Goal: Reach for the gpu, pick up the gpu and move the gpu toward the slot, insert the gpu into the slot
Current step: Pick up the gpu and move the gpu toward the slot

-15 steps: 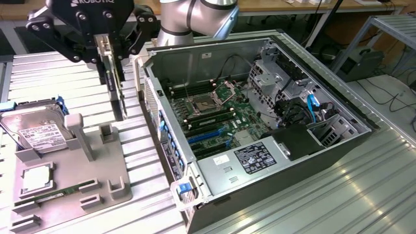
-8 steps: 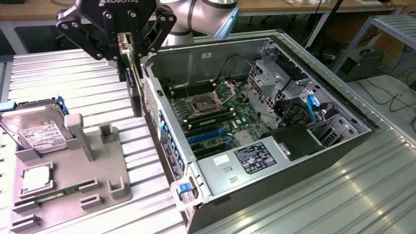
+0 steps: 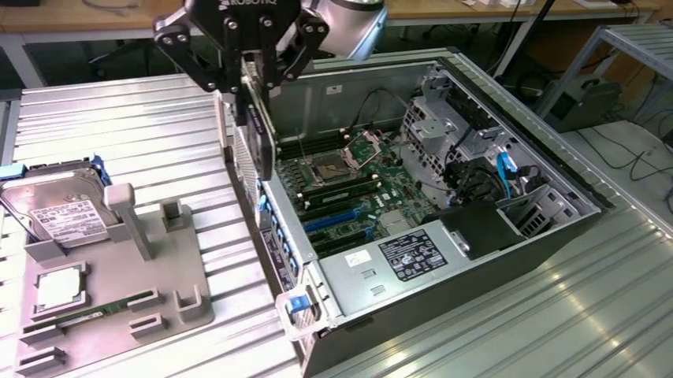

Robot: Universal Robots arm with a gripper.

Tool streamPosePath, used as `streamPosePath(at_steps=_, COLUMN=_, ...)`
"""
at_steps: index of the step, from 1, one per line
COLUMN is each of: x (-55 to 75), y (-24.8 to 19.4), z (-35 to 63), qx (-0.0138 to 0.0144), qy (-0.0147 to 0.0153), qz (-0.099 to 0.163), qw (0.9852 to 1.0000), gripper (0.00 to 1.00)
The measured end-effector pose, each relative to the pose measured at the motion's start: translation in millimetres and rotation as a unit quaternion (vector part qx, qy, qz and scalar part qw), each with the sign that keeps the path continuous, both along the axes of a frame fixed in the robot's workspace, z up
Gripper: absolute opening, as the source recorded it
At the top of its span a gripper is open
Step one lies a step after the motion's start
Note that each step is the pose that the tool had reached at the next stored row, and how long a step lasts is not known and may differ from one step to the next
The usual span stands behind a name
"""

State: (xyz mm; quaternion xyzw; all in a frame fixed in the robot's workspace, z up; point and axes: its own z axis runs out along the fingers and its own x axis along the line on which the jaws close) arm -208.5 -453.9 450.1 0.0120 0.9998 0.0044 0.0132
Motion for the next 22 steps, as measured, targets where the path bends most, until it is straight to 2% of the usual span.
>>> streamPosePath(at_steps=3, x=19.6, y=0.0, z=-1.1, qx=0.0000, qy=-0.0005, qz=0.000, qw=1.0000, gripper=0.27)
streamPosePath(at_steps=10, x=48.6, y=0.0, z=-2.9, qx=0.0001, qy=-0.0021, qz=0.000, qw=1.0000, gripper=0.27)
streamPosePath(at_steps=11, x=59.5, y=0.0, z=-3.6, qx=0.0000, qy=-0.0027, qz=0.000, qw=1.0000, gripper=0.27)
streamPosePath(at_steps=22, x=107.0, y=0.0, z=-5.7, qx=0.0000, qy=-0.0051, qz=0.000, qw=1.0000, gripper=0.27)
